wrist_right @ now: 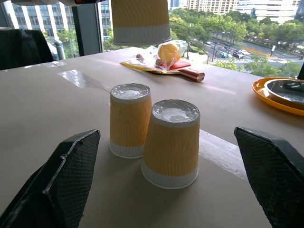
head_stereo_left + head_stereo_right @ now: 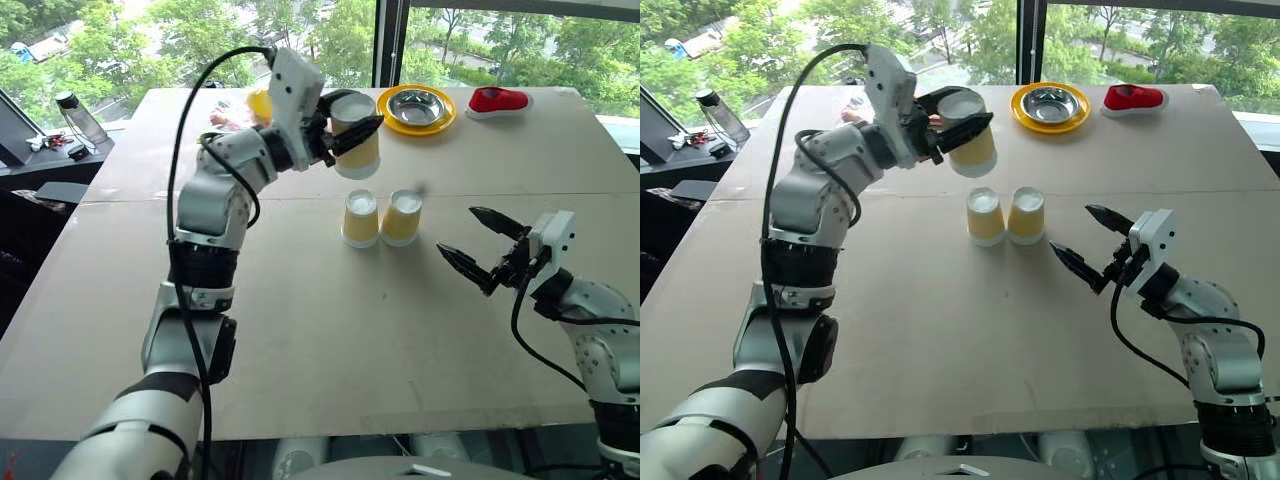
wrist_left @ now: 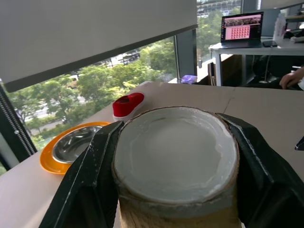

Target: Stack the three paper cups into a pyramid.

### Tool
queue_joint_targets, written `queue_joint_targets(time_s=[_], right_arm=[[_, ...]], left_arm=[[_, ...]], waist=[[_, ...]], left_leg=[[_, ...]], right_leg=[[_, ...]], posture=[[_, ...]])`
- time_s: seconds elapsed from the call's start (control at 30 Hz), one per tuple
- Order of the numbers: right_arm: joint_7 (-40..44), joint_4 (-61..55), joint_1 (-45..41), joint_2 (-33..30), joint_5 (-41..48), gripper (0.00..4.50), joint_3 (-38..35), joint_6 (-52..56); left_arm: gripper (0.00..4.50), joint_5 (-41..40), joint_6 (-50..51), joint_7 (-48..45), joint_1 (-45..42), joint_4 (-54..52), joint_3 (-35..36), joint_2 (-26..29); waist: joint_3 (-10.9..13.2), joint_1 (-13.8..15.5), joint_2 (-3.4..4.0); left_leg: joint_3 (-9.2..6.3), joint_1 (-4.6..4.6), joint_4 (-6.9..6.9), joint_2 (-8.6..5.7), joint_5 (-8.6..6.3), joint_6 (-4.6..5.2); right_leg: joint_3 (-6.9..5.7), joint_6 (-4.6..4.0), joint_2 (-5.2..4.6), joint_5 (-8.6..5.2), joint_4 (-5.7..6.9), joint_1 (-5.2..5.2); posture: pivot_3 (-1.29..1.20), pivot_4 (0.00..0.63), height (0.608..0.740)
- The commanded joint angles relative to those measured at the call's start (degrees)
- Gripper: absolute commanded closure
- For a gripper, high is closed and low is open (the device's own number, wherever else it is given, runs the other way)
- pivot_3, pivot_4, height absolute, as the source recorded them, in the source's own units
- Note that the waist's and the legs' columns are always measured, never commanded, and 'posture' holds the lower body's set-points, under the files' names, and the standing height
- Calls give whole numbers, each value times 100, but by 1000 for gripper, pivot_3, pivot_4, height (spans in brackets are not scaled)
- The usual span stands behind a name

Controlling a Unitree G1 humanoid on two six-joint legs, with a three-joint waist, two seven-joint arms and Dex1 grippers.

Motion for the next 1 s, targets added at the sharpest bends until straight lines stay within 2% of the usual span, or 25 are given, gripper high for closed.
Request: queue_joint_targets(time_s=[0.03,0.4,0.83,0.9,0.97,1.0], right_arm=[[-174,-462,134,51,60,0,-142,-54],[-255,-809,406,117,409,0,-228,10],[-310,-844,217,163,494,0,-182,22],[-264,-829,202,159,480,0,-168,-12],[-262,-809,180,174,502,0,-169,-5],[-253,-796,174,178,505,0,-170,-11]], left_arm=[[2118,176,-449,-319,-271,441,-96,-155],[2118,554,-1007,-566,-452,1134,-175,-453],[2118,613,-1043,-603,-266,960,-138,-501],[1059,636,-1053,-581,-206,930,-141,-474],[259,625,-1027,-572,-168,903,-127,-463],[32,623,-1019,-566,-159,892,-123,-461]], waist=[[2,3,2],[3,21,2],[3,19,2],[3,19,2],[3,19,2],[3,19,2]], left_leg=[[0,0,0,0,0,0],[-1,-4,4,0,-2,3],[-2,-4,4,0,-1,3],[-2,-4,4,1,-1,3],[-3,-4,4,1,-1,2],[-3,-4,5,1,-1,2]], right_leg=[[1,0,0,0,2,-1],[2,0,2,0,4,-2],[3,0,1,0,6,-3],[2,0,2,0,6,-3],[2,0,2,0,6,-3],[2,0,2,0,7,-3]], posture=[[0,150,740],[0,150,740],[0,150,740],[0,150,740],[0,150,740],[0,150,740]])
